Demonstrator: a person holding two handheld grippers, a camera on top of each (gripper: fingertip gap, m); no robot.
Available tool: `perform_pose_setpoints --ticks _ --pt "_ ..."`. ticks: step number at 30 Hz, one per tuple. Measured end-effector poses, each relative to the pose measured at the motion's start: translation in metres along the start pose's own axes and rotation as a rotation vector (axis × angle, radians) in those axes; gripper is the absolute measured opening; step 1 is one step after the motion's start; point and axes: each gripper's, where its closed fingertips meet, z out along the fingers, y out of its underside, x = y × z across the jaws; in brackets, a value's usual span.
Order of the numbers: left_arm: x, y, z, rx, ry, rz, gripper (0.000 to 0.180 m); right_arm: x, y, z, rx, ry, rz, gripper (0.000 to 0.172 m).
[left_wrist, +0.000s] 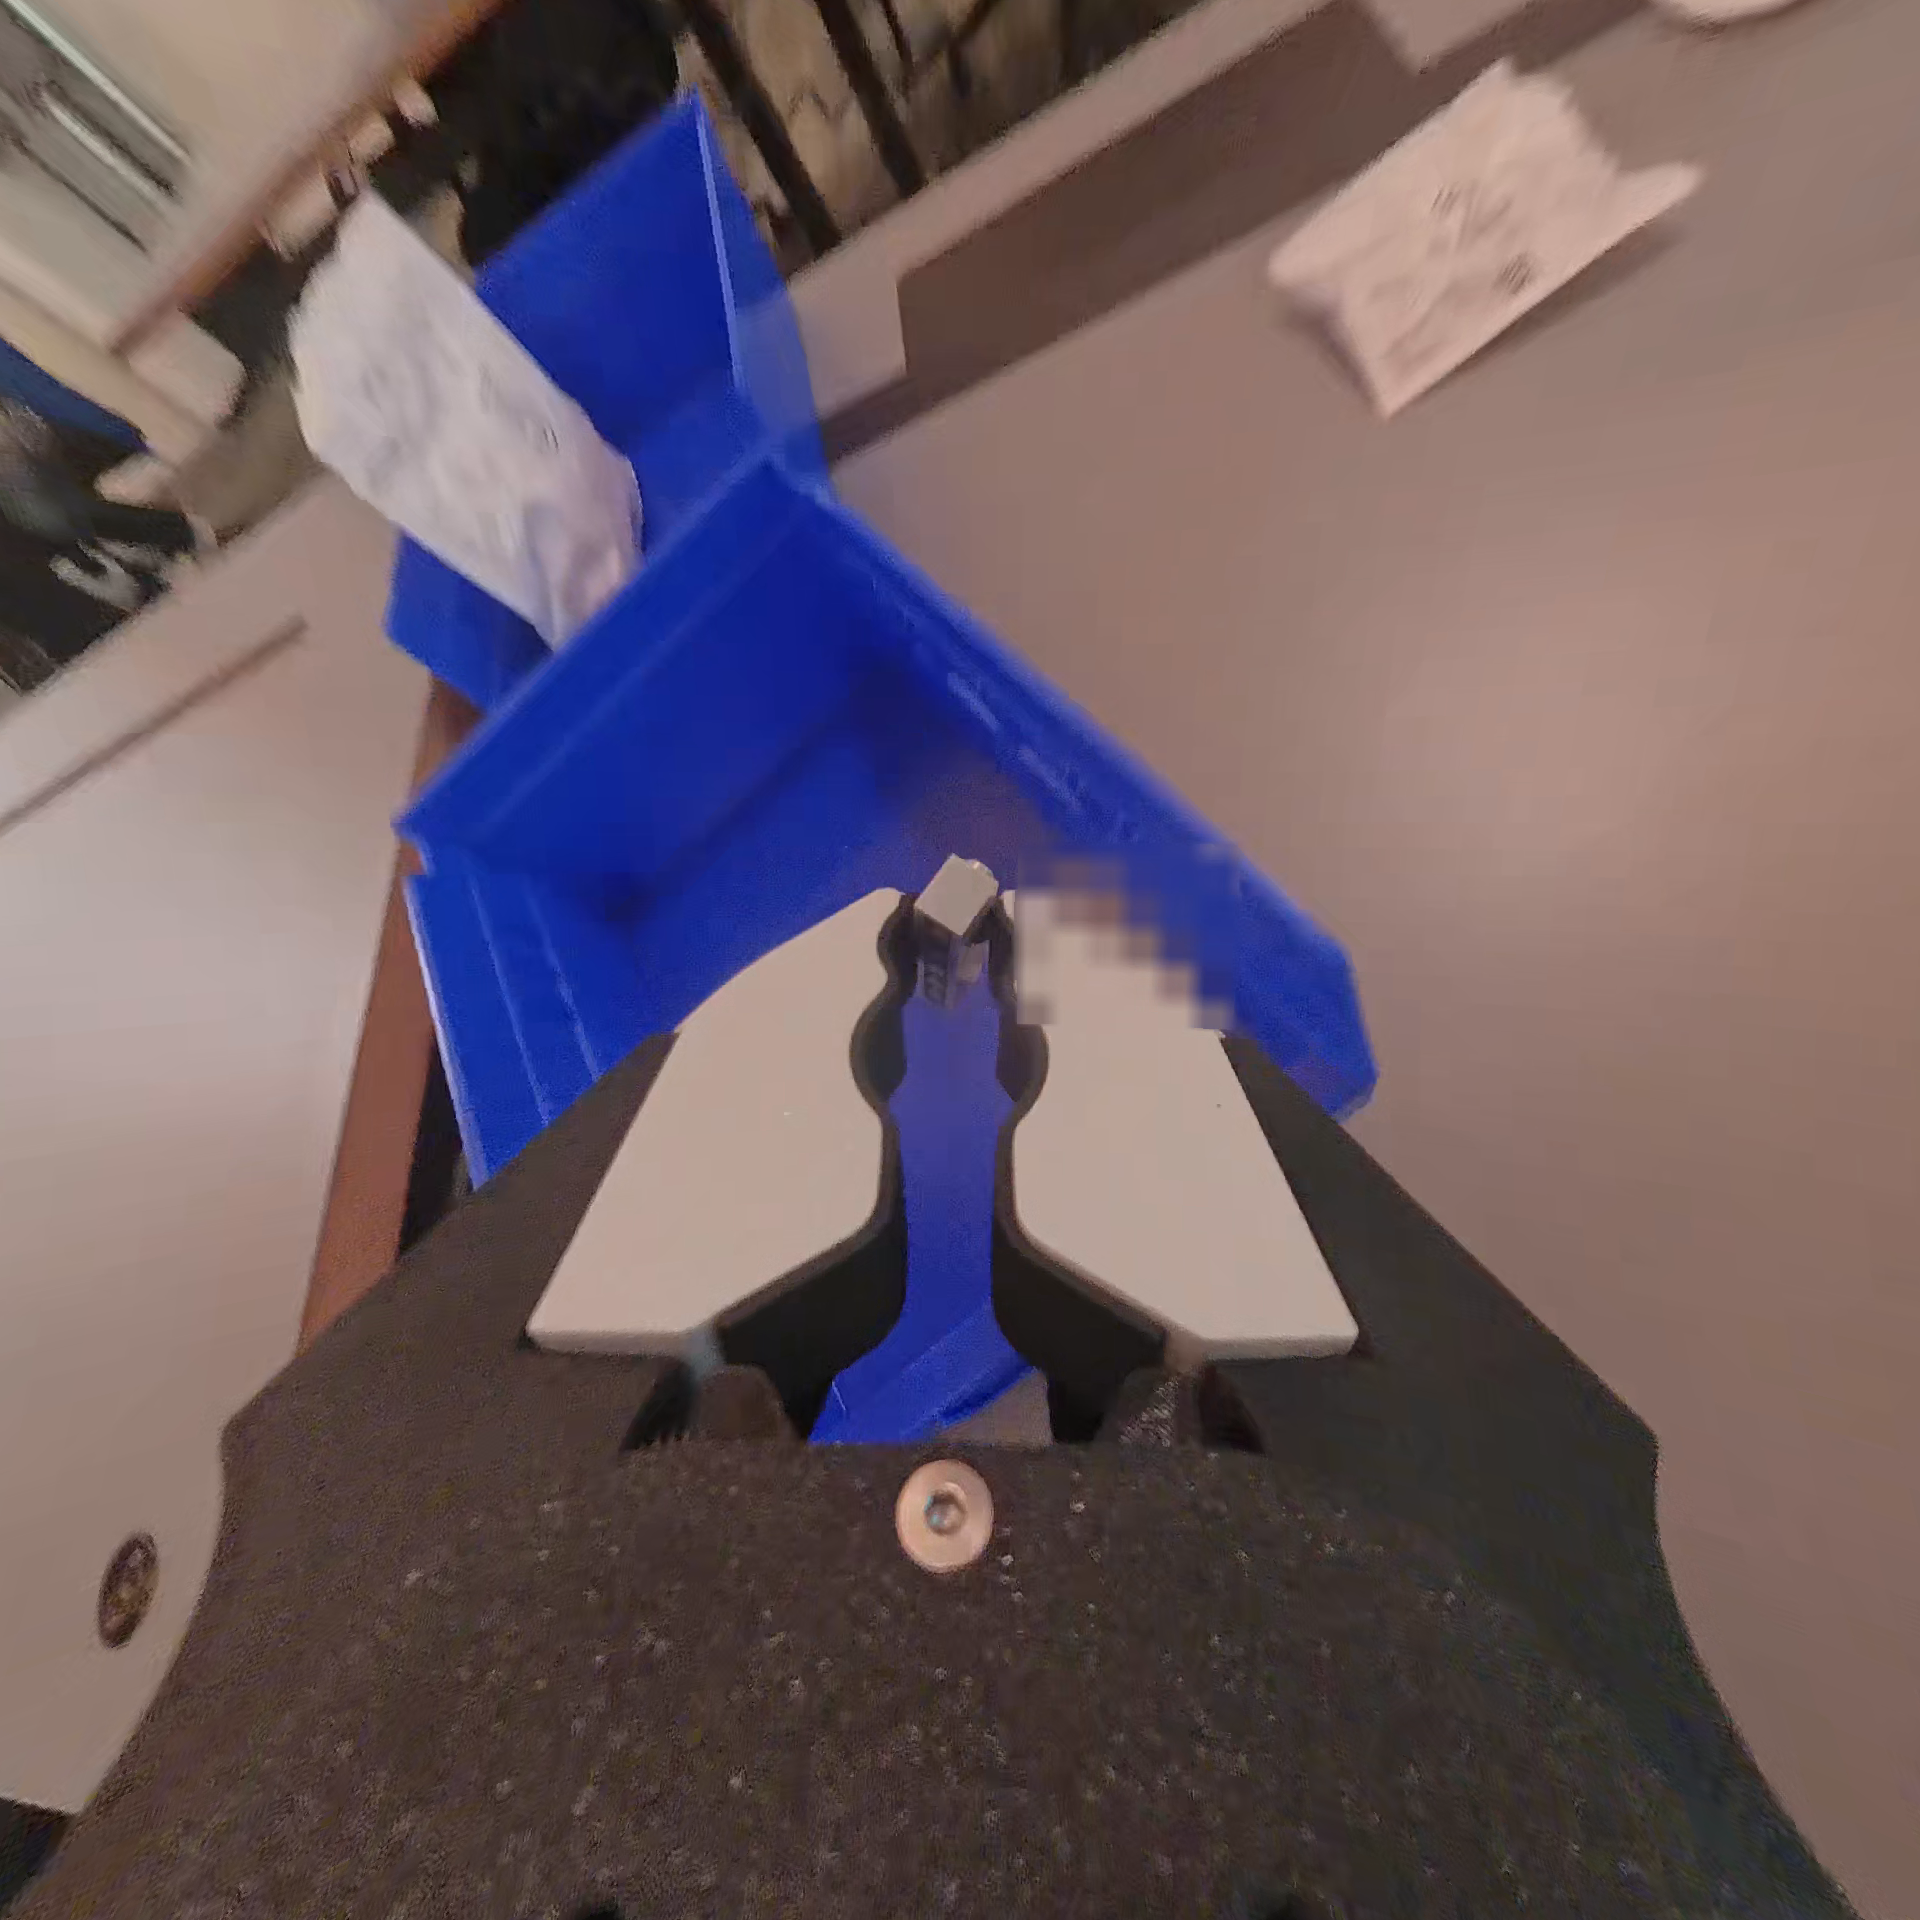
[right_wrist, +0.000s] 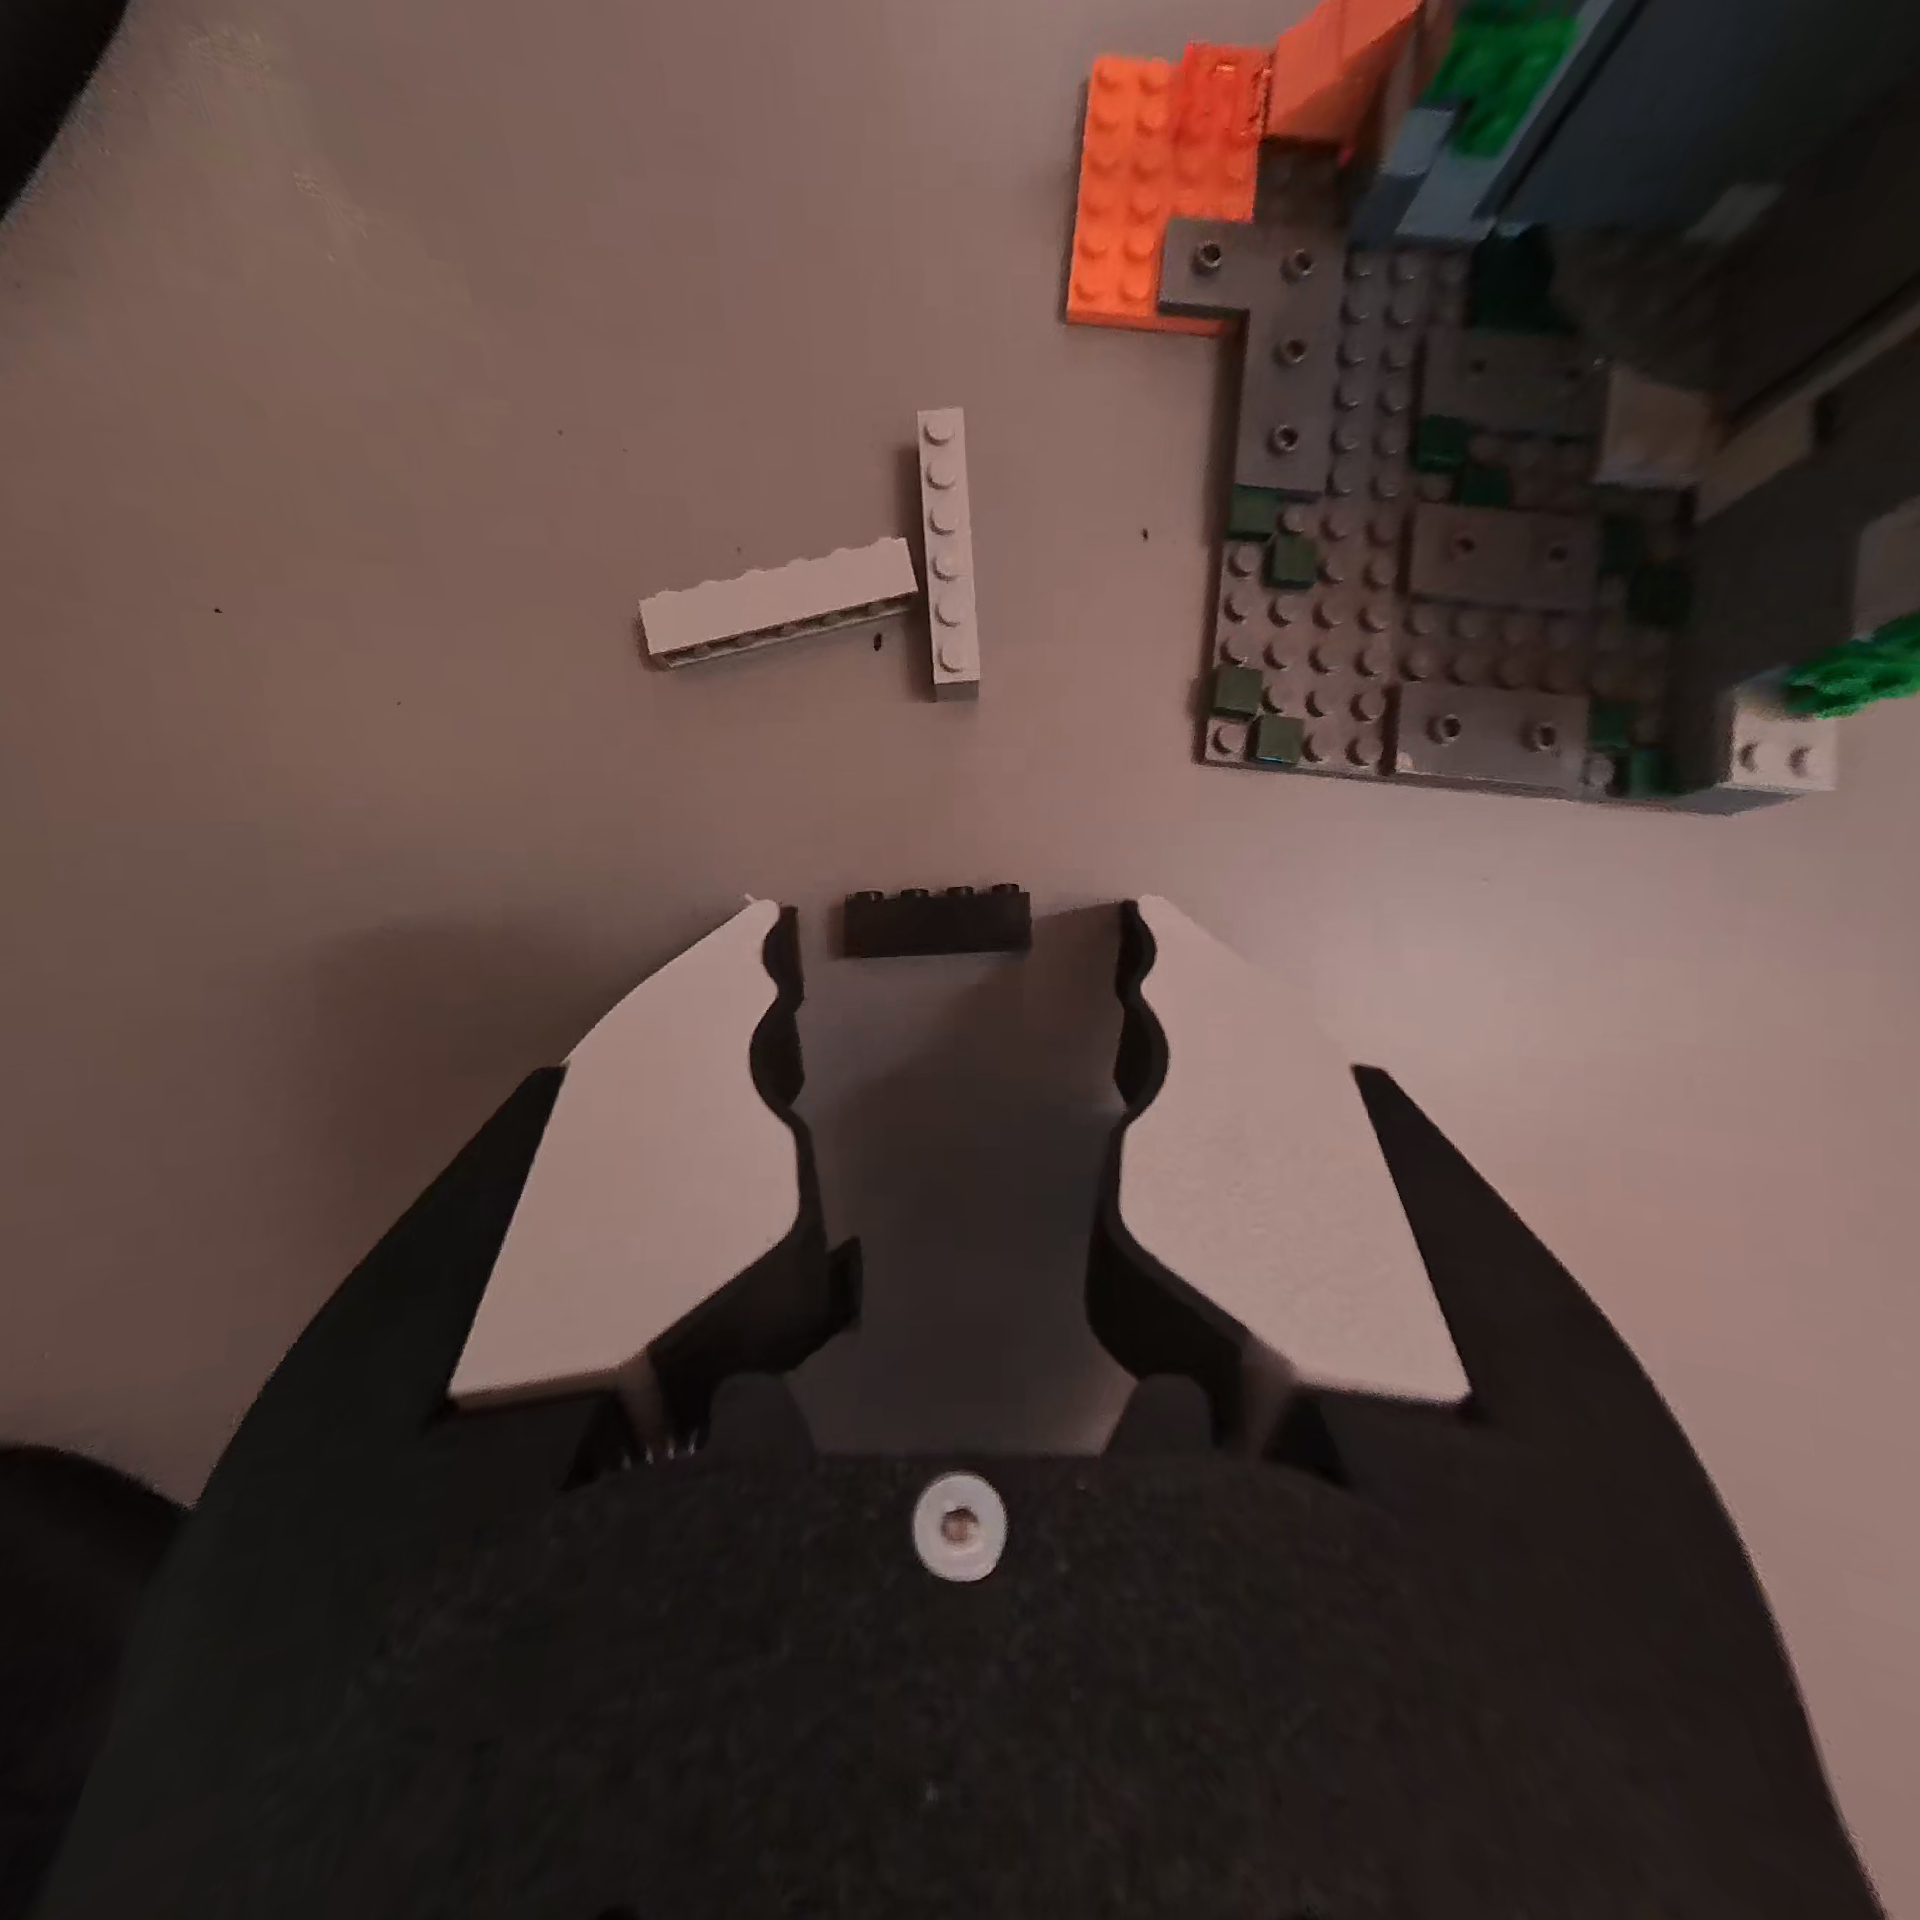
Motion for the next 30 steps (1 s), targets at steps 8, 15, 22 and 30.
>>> perform_pose_setpoints --ticks 8,15,22,30 --pt "0.02 0.047 0.025 -0.135 0.125 -0.038 0.014 -0.004 0.0 -0.001 0.004 -0.02 -0.021 0.033" --pt "0.025 0.036 0.021 -0.072 0.139 -0.038 0.024 -0.025 -0.029 -0.007 0.135 -0.101 -0.036 0.033" --pt "0.099 -0.032 -0.021 0.246 0.263 0.203 0.024 -0.07 -0.098 -0.024 0.489 -0.312 0.006 0.033" --pt "0.26 -0.063 -0.057 0.549 0.526 0.512 0.031 -0.119 -0.137 -0.027 0.679 -0.577 0.118 0.032"
